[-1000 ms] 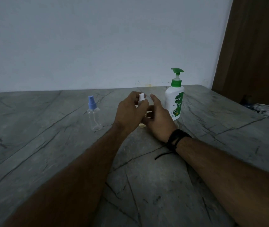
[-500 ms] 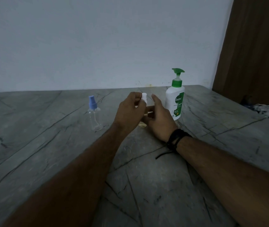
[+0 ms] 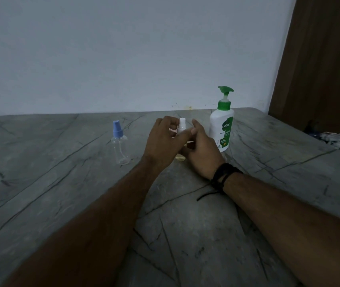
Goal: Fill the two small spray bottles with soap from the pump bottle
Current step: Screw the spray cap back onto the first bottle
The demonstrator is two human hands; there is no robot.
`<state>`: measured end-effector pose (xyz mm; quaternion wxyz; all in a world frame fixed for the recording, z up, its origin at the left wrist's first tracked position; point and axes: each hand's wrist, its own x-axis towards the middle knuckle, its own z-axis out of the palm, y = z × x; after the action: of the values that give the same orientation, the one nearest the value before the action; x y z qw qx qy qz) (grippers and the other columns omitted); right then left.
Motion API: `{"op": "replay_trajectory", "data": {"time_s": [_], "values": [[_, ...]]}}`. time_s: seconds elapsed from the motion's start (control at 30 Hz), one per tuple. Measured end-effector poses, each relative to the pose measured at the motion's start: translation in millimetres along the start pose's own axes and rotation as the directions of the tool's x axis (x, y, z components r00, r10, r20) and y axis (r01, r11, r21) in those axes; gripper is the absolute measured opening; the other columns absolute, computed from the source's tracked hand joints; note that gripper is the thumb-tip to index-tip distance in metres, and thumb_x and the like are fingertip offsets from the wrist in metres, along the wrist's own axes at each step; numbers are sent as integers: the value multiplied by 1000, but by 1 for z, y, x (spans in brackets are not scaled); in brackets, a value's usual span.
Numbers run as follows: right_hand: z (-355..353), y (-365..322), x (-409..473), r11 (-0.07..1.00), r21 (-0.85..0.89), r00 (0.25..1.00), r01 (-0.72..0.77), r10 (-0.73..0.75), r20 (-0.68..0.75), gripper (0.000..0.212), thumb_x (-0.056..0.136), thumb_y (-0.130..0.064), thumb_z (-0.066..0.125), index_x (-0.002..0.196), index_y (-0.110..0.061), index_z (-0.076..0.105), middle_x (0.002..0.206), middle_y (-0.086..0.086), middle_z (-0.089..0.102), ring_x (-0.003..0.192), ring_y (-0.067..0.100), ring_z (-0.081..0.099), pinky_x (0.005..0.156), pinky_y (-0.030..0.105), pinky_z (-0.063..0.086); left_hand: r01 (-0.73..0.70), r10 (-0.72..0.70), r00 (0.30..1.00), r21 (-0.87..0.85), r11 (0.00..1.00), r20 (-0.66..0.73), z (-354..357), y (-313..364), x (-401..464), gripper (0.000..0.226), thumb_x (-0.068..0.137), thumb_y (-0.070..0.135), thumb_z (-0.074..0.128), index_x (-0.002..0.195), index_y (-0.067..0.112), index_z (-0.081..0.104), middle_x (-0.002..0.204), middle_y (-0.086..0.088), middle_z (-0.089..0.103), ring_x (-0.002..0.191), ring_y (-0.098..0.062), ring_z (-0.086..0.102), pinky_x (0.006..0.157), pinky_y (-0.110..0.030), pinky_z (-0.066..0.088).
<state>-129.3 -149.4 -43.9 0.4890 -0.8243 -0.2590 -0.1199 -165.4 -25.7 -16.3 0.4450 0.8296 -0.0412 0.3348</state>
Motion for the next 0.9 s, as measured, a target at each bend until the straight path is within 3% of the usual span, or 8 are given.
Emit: {"op": "replay_trajectory", "data": {"time_s": [0.13,0.27,0.43,0.57,0.77,0.9], "values": [[0,-1,-1,1000,9,1000,0,0,8,92,89,-31,73,159,-19,15,132,2,64,88,0,59,74,7,36,39,-39,998,11,999,-43,2,-2,3,25,78,37,76,94,25,62,87,9,63,79,-4,60,62,-12,45],[0,-2,-1,1000,20,1000,5,-6,12,91,90,-34,71,159,-19,15,132,3,65,95,3,59,76,9,37,10,-9,1000,21,1000,-11,1,-3,4,22,83,31,72,101,21,65,93,4,66,86,-8,61,75,-22,50],[0,-1,0,1000,2,1000,13,-13,7,90,90,-32,71,159,-18,15,130,3,64,96,4,58,79,13,38,-8,7,1000,26,1000,21,-1,-6,2,23,85,35,70,105,26,63,101,8,63,88,-2,59,71,-13,45],[2,2,1,1000,-16,1000,9,-9,-1,91,89,-29,72,159,-18,16,122,0,66,103,7,62,76,7,36,13,-22,996,104,994,88,-2,-15,-3,39,84,43,68,116,22,64,107,7,56,85,-2,58,71,-16,45],[2,2,0,998,-7,999,55,-55,3,98,82,-29,78,157,-23,17,134,-1,54,110,7,54,93,22,43,27,-50,992,205,978,112,-3,-22,-2,49,84,43,67,127,22,57,110,3,58,92,-14,56,80,-27,44],[2,2,0,999,2,998,54,-53,-40,91,83,-23,75,156,-24,20,135,-2,45,112,11,50,92,25,42,46,-68,994,247,968,82,0,-23,5,51,85,42,66,129,18,55,114,-1,60,98,-17,55,83,-30,42]]}}
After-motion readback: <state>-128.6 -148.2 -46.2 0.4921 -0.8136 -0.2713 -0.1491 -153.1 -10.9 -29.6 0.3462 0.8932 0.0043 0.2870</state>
